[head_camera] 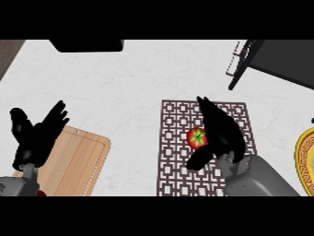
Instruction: Pick the tomato from the placemat and place it in the tiered shelf
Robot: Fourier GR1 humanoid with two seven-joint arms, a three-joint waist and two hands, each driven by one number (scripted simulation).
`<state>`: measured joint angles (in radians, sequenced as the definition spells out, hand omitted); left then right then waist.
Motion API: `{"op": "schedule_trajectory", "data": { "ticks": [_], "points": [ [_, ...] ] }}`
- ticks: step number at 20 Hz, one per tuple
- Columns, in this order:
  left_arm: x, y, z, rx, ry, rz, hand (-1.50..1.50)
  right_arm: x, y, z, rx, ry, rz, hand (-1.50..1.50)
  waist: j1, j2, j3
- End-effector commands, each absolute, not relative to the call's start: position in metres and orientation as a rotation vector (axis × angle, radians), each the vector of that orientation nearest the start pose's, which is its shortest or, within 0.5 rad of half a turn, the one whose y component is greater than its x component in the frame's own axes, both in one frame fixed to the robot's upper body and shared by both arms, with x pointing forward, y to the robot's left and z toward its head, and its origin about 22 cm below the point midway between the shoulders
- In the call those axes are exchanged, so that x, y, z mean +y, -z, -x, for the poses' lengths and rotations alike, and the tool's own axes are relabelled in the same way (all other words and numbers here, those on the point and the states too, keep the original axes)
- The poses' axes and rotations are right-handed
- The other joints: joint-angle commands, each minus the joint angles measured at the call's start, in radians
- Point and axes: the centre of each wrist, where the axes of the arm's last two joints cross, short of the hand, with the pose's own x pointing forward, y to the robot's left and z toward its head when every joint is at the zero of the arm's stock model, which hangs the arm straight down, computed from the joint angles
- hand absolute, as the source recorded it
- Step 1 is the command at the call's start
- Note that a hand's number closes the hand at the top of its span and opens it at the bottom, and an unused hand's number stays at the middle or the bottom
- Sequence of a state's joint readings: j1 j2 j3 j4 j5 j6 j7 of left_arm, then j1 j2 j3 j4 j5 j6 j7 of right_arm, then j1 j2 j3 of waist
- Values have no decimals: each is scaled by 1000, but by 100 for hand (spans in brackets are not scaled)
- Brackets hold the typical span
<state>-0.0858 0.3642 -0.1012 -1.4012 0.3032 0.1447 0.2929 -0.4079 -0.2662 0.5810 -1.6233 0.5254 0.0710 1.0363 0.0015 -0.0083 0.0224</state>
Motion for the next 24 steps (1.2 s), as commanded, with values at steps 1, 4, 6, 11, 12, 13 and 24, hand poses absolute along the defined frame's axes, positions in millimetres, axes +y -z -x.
{"op": "schedule_trajectory", "data": {
  "ticks": [1, 4, 6, 11, 12, 13, 24],
  "points": [
    [286, 0, -263, -1110, -50, -97, 0, -110, -65, -279, -905, -891, 753, -150, 5, 9, -22],
    [283, 34, -244, -1106, -57, -92, 0, -117, -68, -284, -917, -882, 782, -150, 1, 10, -23],
    [288, 10, -258, -1107, -41, -94, 0, -129, -53, -291, -895, -905, 795, -150, 3, 10, -22],
    [291, 11, -251, -1110, -38, -88, 0, -122, -36, -279, -947, -876, 804, -150, 1, 8, -22],
    [302, 29, -252, -1108, -32, -97, 0, -110, -30, -277, -948, -877, 806, -150, -2, 11, -23],
    [311, 10, -245, -1129, -47, -107, 0, -115, -45, -298, -960, -855, 792, -150, 9, 9, -22],
    [291, 16, -254, -1123, -33, -91, 0, -102, -8, -294, -887, -1151, 659, 150, 12, 13, -23]
  ]
}}
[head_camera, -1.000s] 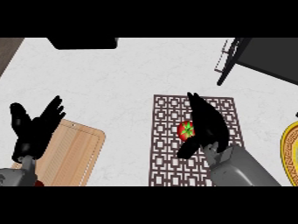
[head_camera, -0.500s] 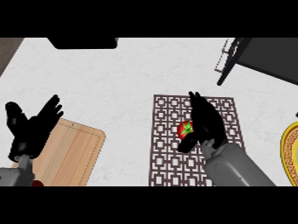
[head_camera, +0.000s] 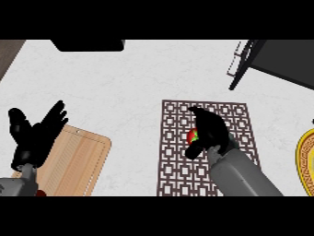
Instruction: Pick the tomato from the placemat and place it in the tiered shelf
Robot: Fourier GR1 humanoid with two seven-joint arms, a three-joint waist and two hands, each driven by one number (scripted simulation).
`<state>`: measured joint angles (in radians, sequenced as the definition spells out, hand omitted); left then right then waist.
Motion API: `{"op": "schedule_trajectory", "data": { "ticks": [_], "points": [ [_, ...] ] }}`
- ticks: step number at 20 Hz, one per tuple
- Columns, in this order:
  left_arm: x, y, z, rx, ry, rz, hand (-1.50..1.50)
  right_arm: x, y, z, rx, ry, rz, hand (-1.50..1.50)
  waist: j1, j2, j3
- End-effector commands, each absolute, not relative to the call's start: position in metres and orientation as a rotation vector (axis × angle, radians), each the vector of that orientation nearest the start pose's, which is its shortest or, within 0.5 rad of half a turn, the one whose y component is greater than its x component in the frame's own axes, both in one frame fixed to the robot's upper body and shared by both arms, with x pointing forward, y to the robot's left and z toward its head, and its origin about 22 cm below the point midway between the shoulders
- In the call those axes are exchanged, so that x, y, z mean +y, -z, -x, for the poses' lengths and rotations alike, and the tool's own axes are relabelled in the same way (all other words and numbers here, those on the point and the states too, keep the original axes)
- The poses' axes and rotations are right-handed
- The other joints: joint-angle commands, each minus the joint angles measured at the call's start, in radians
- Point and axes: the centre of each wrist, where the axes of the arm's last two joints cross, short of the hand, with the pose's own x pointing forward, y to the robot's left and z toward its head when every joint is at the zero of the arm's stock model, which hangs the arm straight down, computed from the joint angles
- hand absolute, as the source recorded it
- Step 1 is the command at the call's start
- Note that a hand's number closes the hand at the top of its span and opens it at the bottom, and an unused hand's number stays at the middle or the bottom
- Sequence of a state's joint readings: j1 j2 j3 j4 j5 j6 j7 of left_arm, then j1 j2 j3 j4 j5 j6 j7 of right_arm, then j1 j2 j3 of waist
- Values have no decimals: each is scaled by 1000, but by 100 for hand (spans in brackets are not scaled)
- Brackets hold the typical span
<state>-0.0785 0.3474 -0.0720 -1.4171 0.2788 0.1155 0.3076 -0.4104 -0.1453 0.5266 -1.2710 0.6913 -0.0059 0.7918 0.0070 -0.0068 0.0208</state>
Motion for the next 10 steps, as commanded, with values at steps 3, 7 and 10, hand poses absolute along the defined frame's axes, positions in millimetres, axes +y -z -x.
{"op": "schedule_trajectory", "data": {
  "ticks": [3, 7, 10],
  "points": [
    [302, 18, -250, -1118, -42, -87, 0, -100, 17, -283, -958, -1157, 651, 150, 2, 10, -21],
    [301, 28, -245, -1117, -52, -106, 0, -110, 8, -287, -1027, -1102, 608, 150, -6, 8, -21],
    [299, 21, -246, -1097, -31, -83, 0, -93, 4, -289, -1083, -1109, 614, 150, -2, 7, -21]
  ]
}}
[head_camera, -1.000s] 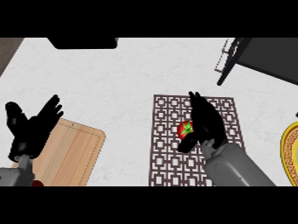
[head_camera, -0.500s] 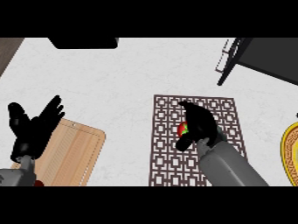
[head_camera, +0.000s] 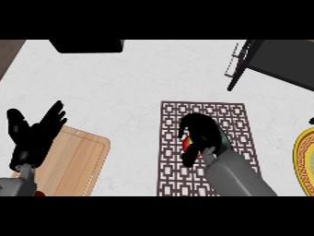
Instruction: Pick the tomato from the placemat and place it in the tiered shelf
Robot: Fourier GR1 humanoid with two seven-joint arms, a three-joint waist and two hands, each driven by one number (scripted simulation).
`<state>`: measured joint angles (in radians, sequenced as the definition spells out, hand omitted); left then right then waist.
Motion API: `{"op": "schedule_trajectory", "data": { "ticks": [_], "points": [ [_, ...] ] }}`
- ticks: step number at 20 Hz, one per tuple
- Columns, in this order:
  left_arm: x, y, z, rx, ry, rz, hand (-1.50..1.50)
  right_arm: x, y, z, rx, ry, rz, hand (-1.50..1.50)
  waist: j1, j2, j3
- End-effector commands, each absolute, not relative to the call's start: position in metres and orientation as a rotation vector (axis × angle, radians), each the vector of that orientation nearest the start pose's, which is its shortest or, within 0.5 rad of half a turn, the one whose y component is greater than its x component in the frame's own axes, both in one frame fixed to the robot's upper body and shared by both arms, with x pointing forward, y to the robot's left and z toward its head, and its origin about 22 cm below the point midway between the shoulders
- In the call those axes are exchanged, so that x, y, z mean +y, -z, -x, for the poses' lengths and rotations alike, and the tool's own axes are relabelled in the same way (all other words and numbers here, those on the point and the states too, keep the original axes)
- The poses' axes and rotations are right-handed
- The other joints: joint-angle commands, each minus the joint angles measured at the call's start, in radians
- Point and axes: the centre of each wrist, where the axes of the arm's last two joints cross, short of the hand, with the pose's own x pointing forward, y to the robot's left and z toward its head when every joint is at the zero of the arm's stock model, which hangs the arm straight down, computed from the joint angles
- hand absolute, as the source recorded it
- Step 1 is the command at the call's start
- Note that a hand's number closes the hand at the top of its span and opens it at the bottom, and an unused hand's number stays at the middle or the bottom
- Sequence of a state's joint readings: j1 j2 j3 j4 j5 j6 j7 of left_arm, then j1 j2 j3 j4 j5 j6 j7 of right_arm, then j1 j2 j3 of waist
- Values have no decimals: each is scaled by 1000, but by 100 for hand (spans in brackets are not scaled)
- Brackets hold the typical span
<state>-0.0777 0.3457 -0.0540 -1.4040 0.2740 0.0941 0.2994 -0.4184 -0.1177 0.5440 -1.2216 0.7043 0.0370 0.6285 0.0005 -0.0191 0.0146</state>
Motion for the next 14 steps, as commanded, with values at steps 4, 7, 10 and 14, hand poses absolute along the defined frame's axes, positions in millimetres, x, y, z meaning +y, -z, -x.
{"op": "schedule_trajectory", "data": {
  "ticks": [4, 7, 10, 14],
  "points": [
    [295, 24, -257, -1119, -49, -120, 0, -86, -26, -268, -1264, -1083, 639, 150, -12, 18, -15],
    [300, 18, -243, -1117, -36, -75, 0, -107, -48, -288, -1199, -859, 680, 150, -5, 16, -15],
    [302, 17, -245, -1112, -46, -95, 0, -139, -63, -317, -1133, -643, 720, 150, -5, 20, -15],
    [308, 18, -249, -1103, -62, -101, 0, -134, -118, -312, -1291, -573, 820, 150, -13, 16, -16]
  ]
}}
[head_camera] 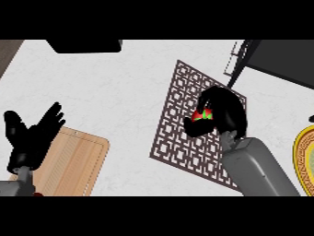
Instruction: Pick the tomato from the placemat and place it in the tiered shelf
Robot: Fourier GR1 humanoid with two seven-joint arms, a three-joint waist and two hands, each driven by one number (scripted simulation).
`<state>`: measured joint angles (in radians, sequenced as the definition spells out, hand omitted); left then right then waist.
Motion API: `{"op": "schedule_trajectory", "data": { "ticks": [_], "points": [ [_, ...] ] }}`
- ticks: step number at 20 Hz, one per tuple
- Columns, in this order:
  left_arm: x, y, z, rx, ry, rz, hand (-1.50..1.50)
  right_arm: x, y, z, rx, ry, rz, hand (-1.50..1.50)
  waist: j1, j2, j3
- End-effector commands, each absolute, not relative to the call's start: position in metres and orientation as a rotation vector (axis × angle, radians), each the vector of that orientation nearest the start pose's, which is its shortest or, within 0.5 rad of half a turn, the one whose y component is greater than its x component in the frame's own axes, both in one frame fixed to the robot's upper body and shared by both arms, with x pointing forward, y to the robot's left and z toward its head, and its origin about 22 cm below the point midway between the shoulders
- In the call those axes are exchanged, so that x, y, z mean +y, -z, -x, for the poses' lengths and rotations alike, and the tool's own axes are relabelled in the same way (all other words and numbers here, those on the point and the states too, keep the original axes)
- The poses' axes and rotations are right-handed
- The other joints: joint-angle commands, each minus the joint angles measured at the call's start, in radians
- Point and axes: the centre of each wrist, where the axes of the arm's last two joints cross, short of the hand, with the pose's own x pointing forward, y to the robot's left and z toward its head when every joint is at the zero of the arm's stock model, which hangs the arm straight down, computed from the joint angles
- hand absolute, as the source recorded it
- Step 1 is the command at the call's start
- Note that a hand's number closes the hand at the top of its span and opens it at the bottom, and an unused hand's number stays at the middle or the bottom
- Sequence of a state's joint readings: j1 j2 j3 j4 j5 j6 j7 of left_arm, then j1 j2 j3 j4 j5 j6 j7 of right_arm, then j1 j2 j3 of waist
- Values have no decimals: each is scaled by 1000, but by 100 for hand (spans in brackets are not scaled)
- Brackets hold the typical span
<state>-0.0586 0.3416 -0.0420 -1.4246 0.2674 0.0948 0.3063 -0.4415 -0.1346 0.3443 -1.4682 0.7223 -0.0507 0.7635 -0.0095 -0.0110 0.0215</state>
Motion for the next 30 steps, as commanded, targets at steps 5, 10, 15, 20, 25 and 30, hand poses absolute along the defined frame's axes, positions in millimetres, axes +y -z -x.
{"op": "schedule_trajectory", "data": {
  "ticks": [5, 10, 15, 20, 25, 30],
  "points": [
    [288, 30, -234, -1098, -75, -112, 0, -133, -189, -295, -1373, -449, 1014, 150, -10, 0, -24],
    [305, 25, -239, -1098, -65, -111, 0, -144, -258, -290, -1377, -337, 1131, 150, 0, 5, -24],
    [303, 16, -244, -1110, -64, -100, 0, -170, -309, -283, -1369, -280, 1173, 150, 0, 4, -24],
    [299, 31, -239, -1122, -33, -96, 0, -201, -338, -311, -1354, -193, 1172, 150, 12, 13, -24],
    [287, 19, -244, -1110, -21, -81, 0, -229, -377, -316, -1378, -119, 1216, 150, 18, 11, -23],
    [280, 36, -236, -1106, -35, -97, 0, -275, -384, -335, -1344, -142, 1217, 150, 19, 15, -23]
  ]
}}
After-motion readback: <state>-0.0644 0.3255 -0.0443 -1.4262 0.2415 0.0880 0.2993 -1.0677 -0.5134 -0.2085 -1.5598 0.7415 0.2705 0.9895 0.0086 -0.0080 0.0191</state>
